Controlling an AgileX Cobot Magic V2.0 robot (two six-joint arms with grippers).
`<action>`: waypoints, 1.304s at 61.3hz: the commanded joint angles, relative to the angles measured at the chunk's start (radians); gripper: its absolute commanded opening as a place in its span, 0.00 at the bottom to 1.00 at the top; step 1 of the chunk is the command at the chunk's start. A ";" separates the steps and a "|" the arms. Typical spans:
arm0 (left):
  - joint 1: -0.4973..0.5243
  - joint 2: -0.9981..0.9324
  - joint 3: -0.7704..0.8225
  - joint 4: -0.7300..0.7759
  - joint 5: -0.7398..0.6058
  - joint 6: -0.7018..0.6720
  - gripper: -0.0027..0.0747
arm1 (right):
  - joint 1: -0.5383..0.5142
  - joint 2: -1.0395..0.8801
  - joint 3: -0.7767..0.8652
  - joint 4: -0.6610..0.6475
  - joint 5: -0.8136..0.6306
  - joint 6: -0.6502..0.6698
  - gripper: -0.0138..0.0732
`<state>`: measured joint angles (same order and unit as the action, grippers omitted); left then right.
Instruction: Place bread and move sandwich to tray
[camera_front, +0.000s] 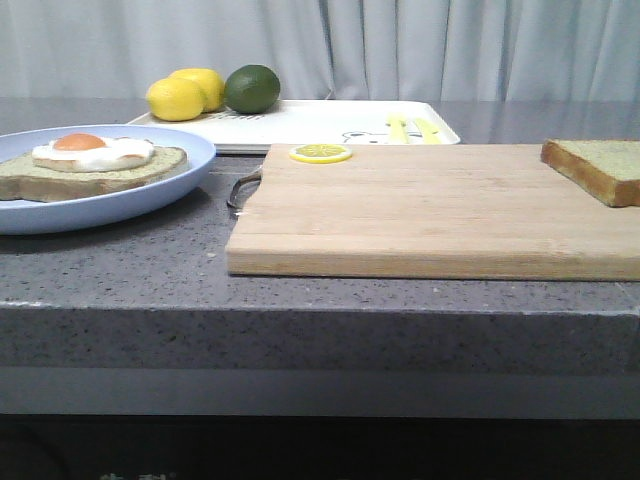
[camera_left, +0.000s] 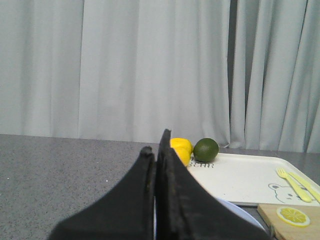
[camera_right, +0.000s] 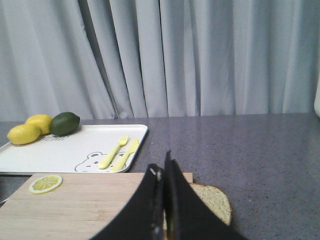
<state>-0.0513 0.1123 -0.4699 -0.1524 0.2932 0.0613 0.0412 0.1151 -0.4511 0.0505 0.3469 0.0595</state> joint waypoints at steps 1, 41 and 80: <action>0.003 0.093 -0.119 0.005 0.037 -0.008 0.01 | -0.006 0.092 -0.115 -0.035 0.026 -0.008 0.08; 0.003 0.455 -0.263 -0.004 0.198 -0.008 0.01 | -0.006 0.408 -0.226 -0.032 0.272 -0.008 0.09; 0.003 0.475 -0.263 0.001 0.196 -0.008 0.66 | -0.006 0.468 -0.234 0.061 0.271 -0.008 0.79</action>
<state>-0.0513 0.5803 -0.7011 -0.1442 0.5665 0.0613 0.0412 0.5618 -0.6506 0.0716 0.6804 0.0595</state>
